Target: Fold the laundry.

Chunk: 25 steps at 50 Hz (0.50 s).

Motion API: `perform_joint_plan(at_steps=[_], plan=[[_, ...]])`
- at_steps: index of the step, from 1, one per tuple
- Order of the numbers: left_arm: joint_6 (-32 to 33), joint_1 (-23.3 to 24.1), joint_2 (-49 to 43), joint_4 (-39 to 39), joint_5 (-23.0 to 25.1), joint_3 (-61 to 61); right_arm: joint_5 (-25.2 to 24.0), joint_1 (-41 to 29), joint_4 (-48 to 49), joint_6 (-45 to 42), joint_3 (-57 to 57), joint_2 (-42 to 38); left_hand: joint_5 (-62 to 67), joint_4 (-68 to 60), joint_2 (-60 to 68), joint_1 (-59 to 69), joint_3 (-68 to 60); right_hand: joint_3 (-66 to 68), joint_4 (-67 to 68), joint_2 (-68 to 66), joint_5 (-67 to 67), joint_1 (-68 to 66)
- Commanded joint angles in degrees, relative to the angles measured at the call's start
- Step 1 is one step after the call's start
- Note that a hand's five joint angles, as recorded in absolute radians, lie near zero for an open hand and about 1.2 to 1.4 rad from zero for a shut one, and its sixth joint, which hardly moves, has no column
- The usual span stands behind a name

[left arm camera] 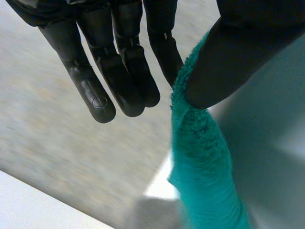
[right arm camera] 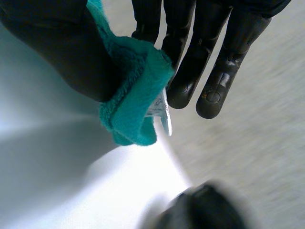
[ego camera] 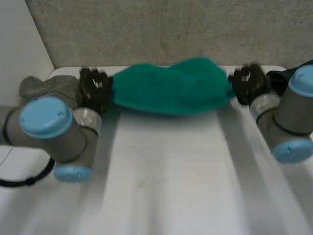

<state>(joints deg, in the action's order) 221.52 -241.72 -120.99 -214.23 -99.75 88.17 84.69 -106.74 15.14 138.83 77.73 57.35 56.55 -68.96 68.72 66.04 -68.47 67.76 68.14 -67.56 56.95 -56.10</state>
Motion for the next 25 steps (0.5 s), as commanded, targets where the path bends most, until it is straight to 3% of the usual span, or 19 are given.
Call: perform_joint_plan(at_steps=[1, 5, 7, 8, 11, 14, 18, 25], plan=[[-0.39, 3.62, -0.47, 3.46, -1.85, 8.85, 0.21, 1.27, -8.10, 0.39, 8.57, 0.74, 13.45, -11.04, 11.28, 13.96, -11.53, 12.24, 11.86, -12.44, 13.05, -23.90], [-0.56, 4.51, 3.83, 7.94, -1.67, 12.37, -0.05, 4.69, -10.48, 0.12, 12.09, 3.11, 13.45, -11.04, 11.28, 13.96, -11.53, 12.24, 11.86, -12.44, 13.05, -23.90], [-1.70, 4.51, 7.60, 11.28, -1.06, 14.39, -0.40, 7.32, -10.92, -0.05, 14.37, 6.27, -11.61, 14.02, -13.78, -11.10, 13.53, 12.24, 11.86, -12.44, 13.05, -23.90], [-1.80, 4.51, 7.79, 11.46, -1.06, 14.40, -0.49, 7.86, -10.92, -0.05, 14.81, 6.81, -13.92, 16.33, -16.09, -13.41, 15.84, 12.24, 11.86, -12.44, 13.05, -23.90], [-5.03, 4.07, 11.29, 12.34, -0.53, 15.10, -1.02, 10.05, -10.48, 0.39, 16.39, 7.69, -43.60, 46.01, -45.78, -43.09, 45.52, 12.24, 11.86, -12.44, 13.05, -23.90], [-8.46, 3.28, 13.50, 12.26, 0.43, 15.54, -2.16, 11.38, -10.39, 0.56, 17.10, 7.87, -47.58, 49.99, -49.75, -47.07, 49.50, 12.24, 11.86, -12.44, 13.05, -23.90], [-13.48, -1.98, 15.96, 12.26, 4.03, 16.06, -3.92, 12.61, -10.30, 0.74, 17.80, 7.87, -49.10, 51.51, -51.27, -48.59, 51.02, 12.24, 11.86, -12.44, 13.05, -23.90], [-15.59, -12.09, 15.88, 13.84, 15.89, 17.21, -4.71, 13.14, -9.43, 4.25, 17.81, 7.78, -44.07, 46.48, -46.25, -43.56, 45.99, 12.24, 11.86, -12.44, 13.05, -23.90]])
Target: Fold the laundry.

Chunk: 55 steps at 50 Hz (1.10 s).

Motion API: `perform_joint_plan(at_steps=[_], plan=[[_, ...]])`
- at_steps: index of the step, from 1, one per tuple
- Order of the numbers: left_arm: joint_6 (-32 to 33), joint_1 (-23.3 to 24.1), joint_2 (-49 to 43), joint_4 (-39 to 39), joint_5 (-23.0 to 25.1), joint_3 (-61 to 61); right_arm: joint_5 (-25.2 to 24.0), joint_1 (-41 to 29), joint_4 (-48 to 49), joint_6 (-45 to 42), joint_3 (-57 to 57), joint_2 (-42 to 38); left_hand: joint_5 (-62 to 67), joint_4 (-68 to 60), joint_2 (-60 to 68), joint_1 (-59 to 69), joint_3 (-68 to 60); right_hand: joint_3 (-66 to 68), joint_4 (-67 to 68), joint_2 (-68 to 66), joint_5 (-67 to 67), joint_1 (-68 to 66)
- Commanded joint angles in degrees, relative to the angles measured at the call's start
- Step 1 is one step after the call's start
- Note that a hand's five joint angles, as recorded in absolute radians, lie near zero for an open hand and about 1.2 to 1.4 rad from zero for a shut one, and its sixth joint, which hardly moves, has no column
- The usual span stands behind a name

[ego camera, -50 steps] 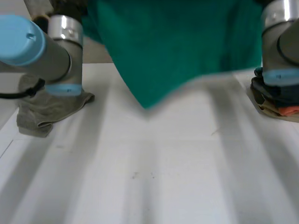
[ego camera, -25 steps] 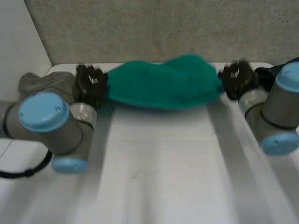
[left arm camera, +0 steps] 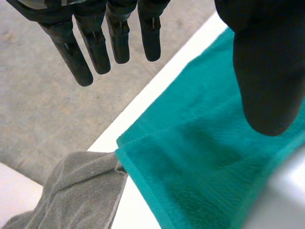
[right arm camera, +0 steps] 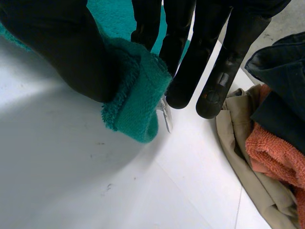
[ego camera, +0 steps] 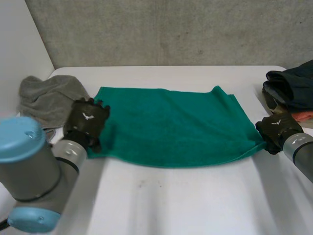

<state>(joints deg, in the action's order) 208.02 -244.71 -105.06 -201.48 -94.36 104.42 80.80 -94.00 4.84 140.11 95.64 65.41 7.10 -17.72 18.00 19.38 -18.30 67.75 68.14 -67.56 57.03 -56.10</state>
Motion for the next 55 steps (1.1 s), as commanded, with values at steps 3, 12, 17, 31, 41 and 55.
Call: perform_joint_plan(at_steps=[3, 12, 17, 31, 41, 55], plan=[[-2.09, -13.67, -1.11, 2.14, 15.42, 0.87, -1.34, 0.48, 1.31, 3.59, -0.10, -0.28, 11.94, -11.32, 11.05, 9.66, -10.74, 12.25, 11.86, -12.44, 12.97, -23.90], [-1.48, -17.20, -8.23, 3.55, 22.46, 0.08, -2.40, 0.92, 1.31, 3.68, 0.08, -0.46, 17.50, -16.89, 16.61, 15.22, -16.31, 12.25, 11.86, -12.44, 12.97, -23.90], [-1.65, -17.20, -9.72, 3.29, 22.81, -1.50, -2.40, 0.83, 1.40, 3.68, 0.25, -0.54, 17.50, -16.88, 16.61, 15.22, -16.30, 12.25, 11.86, -12.44, 12.97, -23.90], [-1.48, -15.53, -17.19, 3.20, 22.37, -7.12, -2.40, 0.74, 2.81, 3.68, 1.83, -0.54, 23.53, -22.91, 22.64, 21.25, -22.33, 12.25, 11.86, -12.44, 12.97, -23.90], [-1.48, -15.27, -18.69, 3.20, 22.46, -9.76, -2.40, 0.83, 3.16, 3.68, 2.45, -0.46, 62.90, -62.28, 62.00, 60.62, -61.70, 12.25, 11.86, -12.44, 12.97, -23.90], [3.78, -12.10, -7.45, 12.77, 14.12, -4.32, -2.22, 1.01, -4.92, -1.24, 4.47, 7.62, 62.90, -62.28, 62.00, 60.62, -61.70, 12.25, 11.86, -12.44, 12.97, -23.90]])
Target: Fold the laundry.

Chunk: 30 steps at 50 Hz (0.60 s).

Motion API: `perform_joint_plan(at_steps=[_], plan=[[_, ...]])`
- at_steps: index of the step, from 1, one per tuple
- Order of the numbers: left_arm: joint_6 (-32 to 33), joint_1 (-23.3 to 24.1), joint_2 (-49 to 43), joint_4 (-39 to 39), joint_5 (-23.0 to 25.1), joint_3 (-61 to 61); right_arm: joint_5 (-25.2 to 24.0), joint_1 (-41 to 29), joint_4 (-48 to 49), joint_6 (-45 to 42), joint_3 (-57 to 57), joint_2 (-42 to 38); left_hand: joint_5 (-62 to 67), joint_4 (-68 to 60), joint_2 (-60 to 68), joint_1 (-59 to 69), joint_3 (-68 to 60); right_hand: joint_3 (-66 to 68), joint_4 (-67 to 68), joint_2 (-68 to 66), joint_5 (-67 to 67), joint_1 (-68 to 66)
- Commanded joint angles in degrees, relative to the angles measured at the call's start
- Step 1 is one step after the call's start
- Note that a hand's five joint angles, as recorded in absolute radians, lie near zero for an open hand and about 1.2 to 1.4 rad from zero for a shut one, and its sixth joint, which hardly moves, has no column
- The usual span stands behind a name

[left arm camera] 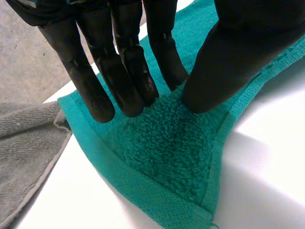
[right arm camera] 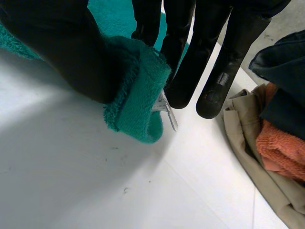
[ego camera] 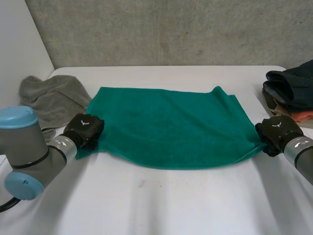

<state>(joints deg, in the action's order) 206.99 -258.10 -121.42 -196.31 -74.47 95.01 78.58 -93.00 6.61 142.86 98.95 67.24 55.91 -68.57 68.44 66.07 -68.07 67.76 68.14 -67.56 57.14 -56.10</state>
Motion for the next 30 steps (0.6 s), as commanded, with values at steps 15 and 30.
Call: perform_joint_plan(at_steps=[15, 30], plan=[[14.68, 5.93, 29.13, 31.87, -17.29, 18.36, 0.96, 3.17, -29.46, -30.26, 8.19, 15.64, 14.09, -11.43, 11.56, 13.93, -11.93, 12.24, 11.86, -12.44, 12.86, -23.90], [14.06, 8.66, 11.84, 15.88, -17.91, 1.77, 4.03, 1.85, -17.69, -23.33, -2.17, 4.05, 14.09, -11.43, 11.56, 13.93, -11.93, 12.24, 11.86, -12.44, 12.86, -23.90]])
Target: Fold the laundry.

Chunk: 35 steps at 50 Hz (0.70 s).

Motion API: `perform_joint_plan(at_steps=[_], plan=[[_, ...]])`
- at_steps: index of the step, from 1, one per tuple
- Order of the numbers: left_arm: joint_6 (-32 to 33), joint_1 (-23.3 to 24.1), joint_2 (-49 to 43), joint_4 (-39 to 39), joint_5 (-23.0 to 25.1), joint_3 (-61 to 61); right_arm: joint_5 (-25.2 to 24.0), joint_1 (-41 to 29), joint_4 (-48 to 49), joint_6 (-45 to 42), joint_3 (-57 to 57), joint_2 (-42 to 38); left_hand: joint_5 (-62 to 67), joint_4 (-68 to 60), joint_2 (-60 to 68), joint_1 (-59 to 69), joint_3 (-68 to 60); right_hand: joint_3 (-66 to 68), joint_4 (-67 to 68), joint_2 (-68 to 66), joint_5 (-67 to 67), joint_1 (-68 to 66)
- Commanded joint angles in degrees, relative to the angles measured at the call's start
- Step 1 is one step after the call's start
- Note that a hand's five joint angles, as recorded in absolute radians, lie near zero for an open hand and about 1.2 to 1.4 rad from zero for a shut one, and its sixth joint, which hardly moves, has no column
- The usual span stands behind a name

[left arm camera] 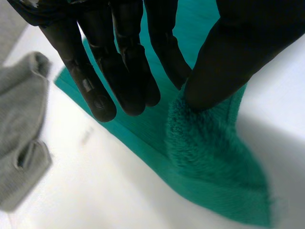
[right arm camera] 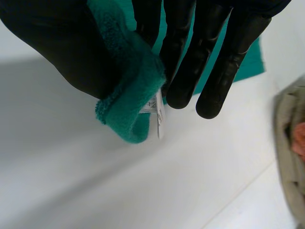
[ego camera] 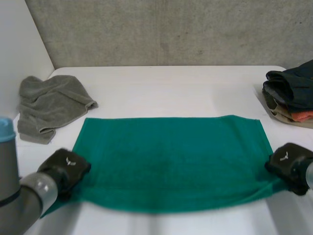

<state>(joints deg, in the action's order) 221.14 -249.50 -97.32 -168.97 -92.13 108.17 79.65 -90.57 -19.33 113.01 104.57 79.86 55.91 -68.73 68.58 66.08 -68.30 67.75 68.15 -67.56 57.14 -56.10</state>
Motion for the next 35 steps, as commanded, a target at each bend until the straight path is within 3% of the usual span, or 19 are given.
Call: perform_joint_plan(at_steps=[1, 10, 16, 21, 22, 23, 24, 25, 26, 35], plan=[[0.08, 0.07, -15.16, -14.51, -0.33, -14.28, 4.19, -0.83, 9.65, 8.00, -10.15, -10.93, 14.09, -11.27, 11.42, 13.92, -11.69, 12.25, 11.85, -12.44, 12.86, -23.90], [0.70, 0.59, -31.70, -22.19, -1.82, -32.75, 9.91, -7.51, 17.04, 10.39, -26.07, -23.86, 14.09, -11.27, 11.42, 13.92, -11.69, 12.25, 11.85, -12.44, 12.86, -23.90], [0.61, 0.68, -38.82, -23.06, -1.82, -40.75, 10.35, -9.09, 21.16, 10.39, -35.90, -32.29, 14.09, -11.27, 11.42, 13.92, -11.69, 12.25, 11.85, -12.44, 12.86, -23.90], [0.70, 0.95, -42.25, -29.03, -1.73, -44.54, 10.79, -10.41, 26.70, 10.30, -42.07, -37.58, 14.09, -11.27, 11.42, 13.92, -11.69, 12.25, 11.85, -12.44, 12.86, -23.90], [0.78, 0.95, -42.43, -30.09, -1.73, -44.71, 11.14, -10.50, 27.41, 10.30, -42.60, -38.19, -1.21, 4.03, -3.87, -1.37, 3.60, 12.25, 11.85, -12.44, 12.86, -23.90], [0.79, 1.03, -42.52, -31.14, -1.73, -44.80, 11.49, -10.59, 28.29, 10.30, -43.30, -38.63, -17.85, 20.67, -20.51, -18.01, 20.24, 7.98, 7.58, -8.17, 8.59, -19.63], [0.87, 1.12, -42.52, -33.33, -1.65, -44.54, 12.37, -10.76, 29.69, 10.30, -43.66, -39.16, -55.91, 58.73, -58.58, -56.08, 58.31, -29.03, -29.43, 28.85, -28.42, 17.38], [0.79, 1.12, -42.34, -34.13, -1.73, -44.37, 12.99, -10.94, 30.48, 10.38, -43.66, -39.17, -55.73, 58.55, -58.40, -55.90, 58.12, -47.56, -47.95, 47.37, -46.94, 35.90], [0.79, 1.21, -42.17, -35.01, -1.73, -44.10, 13.43, -11.11, 30.93, 10.47, -43.75, -39.17, -52.20, 55.02, -54.86, -52.36, 54.59, -55.57, -55.97, 55.38, -54.96, 43.91], [0.35, 2.53, -35.15, -36.60, -1.38, -36.65, 13.97, -11.65, 31.55, 17.40, -39.54, -34.52, -55.87, 58.68, -58.53, -56.03, 58.26, -57.75, -58.15, 57.56, -57.14, 46.10]])
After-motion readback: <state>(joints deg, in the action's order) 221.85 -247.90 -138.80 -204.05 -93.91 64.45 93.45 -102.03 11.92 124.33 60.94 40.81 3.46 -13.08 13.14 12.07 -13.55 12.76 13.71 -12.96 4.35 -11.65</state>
